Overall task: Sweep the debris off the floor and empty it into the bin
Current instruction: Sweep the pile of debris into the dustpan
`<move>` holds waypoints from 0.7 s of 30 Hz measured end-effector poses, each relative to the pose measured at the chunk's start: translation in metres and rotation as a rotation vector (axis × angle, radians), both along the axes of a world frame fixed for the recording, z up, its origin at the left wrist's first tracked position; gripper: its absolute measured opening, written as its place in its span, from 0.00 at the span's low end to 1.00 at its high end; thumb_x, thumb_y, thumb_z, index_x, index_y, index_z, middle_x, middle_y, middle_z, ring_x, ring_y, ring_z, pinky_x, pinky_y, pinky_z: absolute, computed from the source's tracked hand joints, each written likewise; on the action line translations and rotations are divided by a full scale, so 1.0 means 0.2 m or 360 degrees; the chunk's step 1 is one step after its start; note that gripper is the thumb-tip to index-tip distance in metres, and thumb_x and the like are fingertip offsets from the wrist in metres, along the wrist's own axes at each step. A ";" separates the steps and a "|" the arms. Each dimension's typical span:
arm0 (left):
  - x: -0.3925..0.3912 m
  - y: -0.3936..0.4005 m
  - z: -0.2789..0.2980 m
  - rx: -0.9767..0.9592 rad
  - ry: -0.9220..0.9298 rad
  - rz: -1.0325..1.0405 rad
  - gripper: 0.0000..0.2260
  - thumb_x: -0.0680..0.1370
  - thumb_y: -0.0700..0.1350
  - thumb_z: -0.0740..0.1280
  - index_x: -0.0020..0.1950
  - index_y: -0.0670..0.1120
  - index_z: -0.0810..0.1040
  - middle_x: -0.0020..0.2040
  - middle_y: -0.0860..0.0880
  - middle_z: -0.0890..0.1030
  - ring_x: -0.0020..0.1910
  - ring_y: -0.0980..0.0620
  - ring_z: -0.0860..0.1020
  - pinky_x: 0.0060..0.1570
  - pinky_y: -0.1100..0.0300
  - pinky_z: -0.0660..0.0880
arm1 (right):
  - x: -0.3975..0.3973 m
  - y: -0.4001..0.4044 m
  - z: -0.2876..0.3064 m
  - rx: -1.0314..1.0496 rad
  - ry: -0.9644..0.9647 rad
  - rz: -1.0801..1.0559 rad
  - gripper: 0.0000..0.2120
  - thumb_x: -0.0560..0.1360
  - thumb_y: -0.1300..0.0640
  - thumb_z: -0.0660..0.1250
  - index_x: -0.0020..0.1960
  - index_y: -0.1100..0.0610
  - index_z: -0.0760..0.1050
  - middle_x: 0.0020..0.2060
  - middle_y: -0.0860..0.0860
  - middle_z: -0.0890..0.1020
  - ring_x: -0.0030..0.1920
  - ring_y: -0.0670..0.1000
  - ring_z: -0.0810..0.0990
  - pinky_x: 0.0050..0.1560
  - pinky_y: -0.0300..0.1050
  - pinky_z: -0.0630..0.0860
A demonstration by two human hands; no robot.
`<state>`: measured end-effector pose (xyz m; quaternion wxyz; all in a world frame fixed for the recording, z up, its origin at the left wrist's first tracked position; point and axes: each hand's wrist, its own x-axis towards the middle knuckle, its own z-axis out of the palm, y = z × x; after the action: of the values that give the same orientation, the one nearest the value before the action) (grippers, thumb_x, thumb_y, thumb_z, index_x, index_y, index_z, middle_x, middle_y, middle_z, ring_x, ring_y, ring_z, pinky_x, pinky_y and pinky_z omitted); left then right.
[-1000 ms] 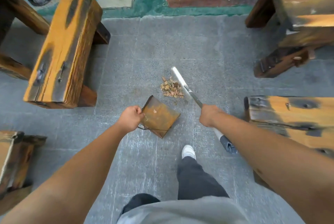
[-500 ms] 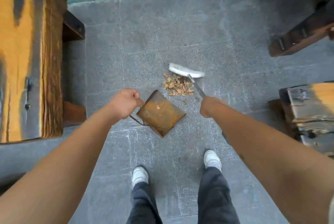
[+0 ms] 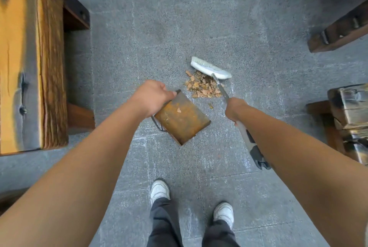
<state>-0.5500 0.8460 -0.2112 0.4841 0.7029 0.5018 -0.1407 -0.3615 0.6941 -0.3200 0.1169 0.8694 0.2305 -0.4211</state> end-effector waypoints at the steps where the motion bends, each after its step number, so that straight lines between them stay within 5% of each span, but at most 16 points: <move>1: 0.04 -0.05 -0.01 0.0033 0.0001 -0.0046 0.15 0.77 0.48 0.67 0.34 0.45 0.66 0.27 0.49 0.65 0.25 0.50 0.63 0.27 0.60 0.58 | 0.00 0.00 -0.01 -0.0006 -0.0005 0.0038 0.24 0.79 0.68 0.59 0.74 0.64 0.62 0.49 0.62 0.77 0.39 0.59 0.79 0.40 0.49 0.82; 7: 0.11 -0.11 0.02 0.0217 0.0091 -0.0169 0.11 0.77 0.47 0.65 0.39 0.42 0.71 0.29 0.46 0.67 0.26 0.49 0.65 0.25 0.61 0.60 | 0.00 -0.04 -0.02 -0.0084 -0.0026 0.0266 0.19 0.77 0.68 0.62 0.68 0.67 0.68 0.39 0.57 0.76 0.34 0.54 0.76 0.25 0.42 0.71; 13: 0.10 -0.16 -0.01 0.0236 0.0087 -0.0198 0.10 0.77 0.47 0.66 0.41 0.41 0.72 0.30 0.45 0.67 0.26 0.47 0.67 0.27 0.62 0.64 | -0.02 -0.14 -0.05 -0.0084 -0.0083 0.0353 0.20 0.77 0.67 0.63 0.69 0.68 0.67 0.48 0.58 0.79 0.46 0.56 0.82 0.40 0.42 0.79; 21: 0.12 -0.11 -0.07 0.0197 0.0010 -0.0176 0.10 0.74 0.43 0.65 0.52 0.39 0.76 0.31 0.43 0.66 0.28 0.47 0.64 0.25 0.60 0.62 | -0.24 -0.28 -0.06 0.0021 -0.0056 0.0310 0.24 0.76 0.69 0.63 0.72 0.65 0.64 0.43 0.57 0.75 0.30 0.52 0.73 0.23 0.41 0.68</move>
<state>-0.5265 0.8230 -0.2255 0.4295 0.7577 0.4715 -0.1382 -0.4088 0.6379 -0.3324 0.1556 0.8509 0.3145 -0.3909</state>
